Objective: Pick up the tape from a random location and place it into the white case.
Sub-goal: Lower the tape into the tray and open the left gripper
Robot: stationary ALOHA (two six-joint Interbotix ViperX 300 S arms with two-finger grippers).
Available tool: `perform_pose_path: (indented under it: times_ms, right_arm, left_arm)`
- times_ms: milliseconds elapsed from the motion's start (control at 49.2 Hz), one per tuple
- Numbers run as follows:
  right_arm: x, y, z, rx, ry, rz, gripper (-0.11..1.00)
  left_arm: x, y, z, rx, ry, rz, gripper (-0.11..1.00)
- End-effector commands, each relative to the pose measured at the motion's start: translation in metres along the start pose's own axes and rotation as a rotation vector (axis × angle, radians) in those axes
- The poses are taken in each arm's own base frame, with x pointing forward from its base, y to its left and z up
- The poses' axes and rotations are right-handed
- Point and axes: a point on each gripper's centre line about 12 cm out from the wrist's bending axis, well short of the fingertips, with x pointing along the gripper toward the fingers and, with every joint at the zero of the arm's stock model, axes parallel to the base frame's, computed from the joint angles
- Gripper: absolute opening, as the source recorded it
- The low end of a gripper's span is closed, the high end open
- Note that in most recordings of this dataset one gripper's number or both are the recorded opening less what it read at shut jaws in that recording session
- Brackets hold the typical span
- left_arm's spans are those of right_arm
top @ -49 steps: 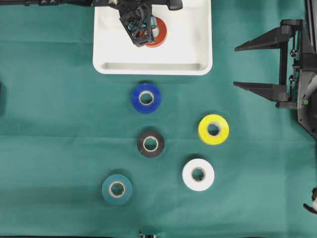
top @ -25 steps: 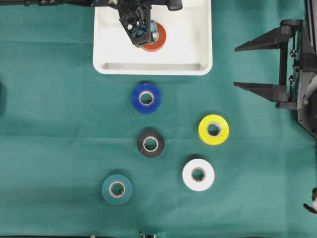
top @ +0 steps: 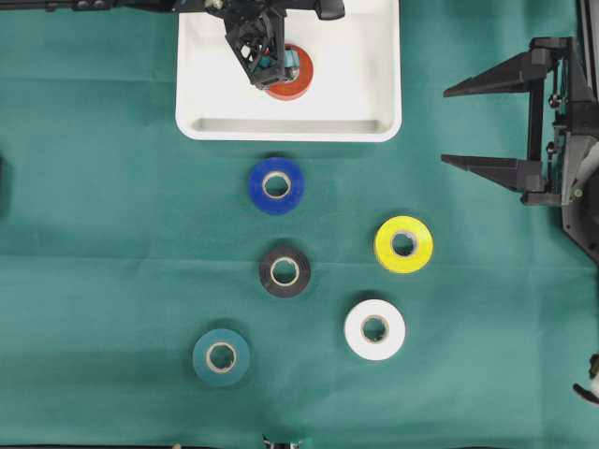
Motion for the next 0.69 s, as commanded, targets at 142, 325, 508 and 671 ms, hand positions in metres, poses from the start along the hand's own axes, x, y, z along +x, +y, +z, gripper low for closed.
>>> perform_pose_path:
  times_ms: [142, 325, 508, 671]
  right_arm:
    - [0.001, -0.001, 0.012, -0.001, -0.029, -0.003, 0.90]
    - [0.001, -0.001, 0.013, 0.001, -0.031, -0.003, 0.90]
    - [0.001, -0.001, 0.012, 0.001, -0.029, -0.003, 0.90]
    - [0.001, 0.000, 0.015, 0.000, -0.034, -0.001, 0.90]
  left_arm:
    - [-0.026, 0.003, 0.016, -0.003, -0.062, 0.011, 0.99]
    - [-0.067, 0.005, 0.028, -0.002, -0.107, 0.020, 0.99]
    - [-0.116, 0.007, 0.039, 0.001, -0.152, 0.031, 0.99]
    - [-0.151, 0.009, 0.042, 0.010, -0.140, 0.033, 0.99]
